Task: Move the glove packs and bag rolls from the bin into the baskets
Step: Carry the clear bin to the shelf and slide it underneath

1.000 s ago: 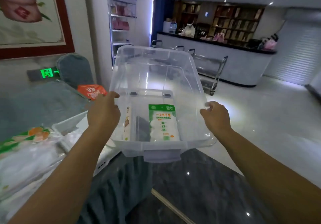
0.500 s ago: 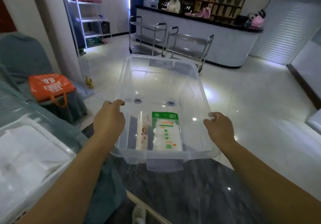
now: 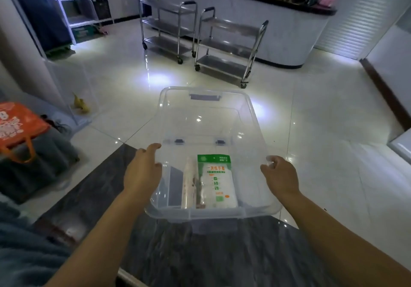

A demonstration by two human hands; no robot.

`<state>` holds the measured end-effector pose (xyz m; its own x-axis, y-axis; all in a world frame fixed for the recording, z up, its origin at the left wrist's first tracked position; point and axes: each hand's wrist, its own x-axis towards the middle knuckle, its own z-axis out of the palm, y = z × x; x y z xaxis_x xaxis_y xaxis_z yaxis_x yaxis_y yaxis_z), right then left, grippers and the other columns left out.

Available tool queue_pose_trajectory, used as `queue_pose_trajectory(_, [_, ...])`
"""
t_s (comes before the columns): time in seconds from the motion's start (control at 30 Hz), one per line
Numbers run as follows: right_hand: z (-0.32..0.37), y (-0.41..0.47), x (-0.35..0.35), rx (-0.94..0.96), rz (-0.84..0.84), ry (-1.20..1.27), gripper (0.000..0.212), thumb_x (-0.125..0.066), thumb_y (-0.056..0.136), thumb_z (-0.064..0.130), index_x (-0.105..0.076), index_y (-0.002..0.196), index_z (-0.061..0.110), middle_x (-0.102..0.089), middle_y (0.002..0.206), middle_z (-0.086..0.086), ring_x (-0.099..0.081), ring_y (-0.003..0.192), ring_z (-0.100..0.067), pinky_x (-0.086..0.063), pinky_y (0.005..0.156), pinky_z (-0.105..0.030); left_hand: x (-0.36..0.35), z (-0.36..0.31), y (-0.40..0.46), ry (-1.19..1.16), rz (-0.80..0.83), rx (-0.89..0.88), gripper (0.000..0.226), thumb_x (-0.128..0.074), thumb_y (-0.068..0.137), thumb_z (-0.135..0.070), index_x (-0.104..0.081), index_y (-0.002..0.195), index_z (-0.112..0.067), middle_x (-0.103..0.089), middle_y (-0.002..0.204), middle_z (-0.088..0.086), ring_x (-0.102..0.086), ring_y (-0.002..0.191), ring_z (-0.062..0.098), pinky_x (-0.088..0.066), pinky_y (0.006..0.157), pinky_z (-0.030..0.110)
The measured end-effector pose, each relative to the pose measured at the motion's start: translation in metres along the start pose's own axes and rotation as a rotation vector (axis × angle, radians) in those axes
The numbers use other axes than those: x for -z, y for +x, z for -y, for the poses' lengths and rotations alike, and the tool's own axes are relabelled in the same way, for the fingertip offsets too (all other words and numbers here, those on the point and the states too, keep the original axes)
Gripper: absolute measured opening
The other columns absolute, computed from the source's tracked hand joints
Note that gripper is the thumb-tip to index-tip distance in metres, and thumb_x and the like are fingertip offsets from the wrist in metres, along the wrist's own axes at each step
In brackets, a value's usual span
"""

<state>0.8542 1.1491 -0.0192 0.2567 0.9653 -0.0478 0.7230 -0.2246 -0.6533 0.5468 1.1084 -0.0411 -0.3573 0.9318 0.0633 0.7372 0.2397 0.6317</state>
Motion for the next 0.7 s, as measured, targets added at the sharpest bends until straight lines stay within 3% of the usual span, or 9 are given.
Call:
queue_pose_trajectory(0.13, [0.0,0.09,-0.028,-0.01,0.026,-0.015,0.036,-0.056,0.092,0.025,-0.053,0.126,0.012,-0.061,0.123,-0.011,-0.059,0.105,-0.027,-0.045,0.093,-0.035,-0.041,-0.005,0.077,-0.008,0.085,0.032,0.05,-0.052,0.09,-0.013,-0.037,0.136,-0.024,-0.051,0.122,0.012,-0.054,0.087,0.021,-0.047,0.067,0.031])
queue_pose_trajectory(0.4, [0.021,0.307,-0.098,0.025,0.158,0.018,0.039,-0.059,0.087,0.023,-0.055,0.124,0.012,-0.064,0.107,-0.011,-0.059,0.09,-0.022,-0.046,0.082,-0.03,-0.123,-0.024,0.252,-0.104,0.058,0.214,0.059,-0.062,0.085,-0.011,-0.034,0.135,-0.019,-0.057,0.119,0.009,-0.054,0.086,0.016,-0.043,0.062,0.022])
queue_pose_trajectory(0.57, [0.072,0.428,-0.14,0.087,0.241,-0.009,0.04,-0.061,0.085,0.022,-0.056,0.123,0.012,-0.065,0.098,-0.008,-0.06,0.083,-0.02,-0.044,0.073,-0.026,-0.144,-0.024,0.347,-0.163,0.068,0.401,0.028,-0.063,0.083,-0.012,-0.052,0.108,-0.018,-0.055,0.081,-0.009,-0.052,0.066,0.007,-0.04,0.05,0.021])
queue_pose_trajectory(0.63, [0.096,0.466,-0.161,0.119,0.282,-0.026,0.04,-0.061,0.084,0.022,-0.056,0.123,0.012,-0.065,0.098,-0.009,-0.06,0.083,-0.02,-0.045,0.073,-0.027,-0.147,-0.015,0.381,-0.157,0.052,0.444,0.016,-0.062,0.083,-0.013,-0.054,0.093,-0.022,-0.056,0.076,-0.01,-0.055,0.065,0.006,-0.04,0.048,0.021])
queue_pose_trajectory(0.7, [0.123,0.504,-0.188,0.144,0.316,-0.029,0.04,-0.061,0.084,0.022,-0.056,0.123,0.012,-0.064,0.095,-0.007,-0.059,0.083,-0.019,-0.049,0.077,-0.029,-0.146,-0.004,0.421,-0.114,0.044,0.491,0.018,-0.062,0.083,-0.014,-0.053,0.097,-0.02,-0.056,0.078,-0.007,-0.055,0.067,0.01,-0.04,0.05,0.024])
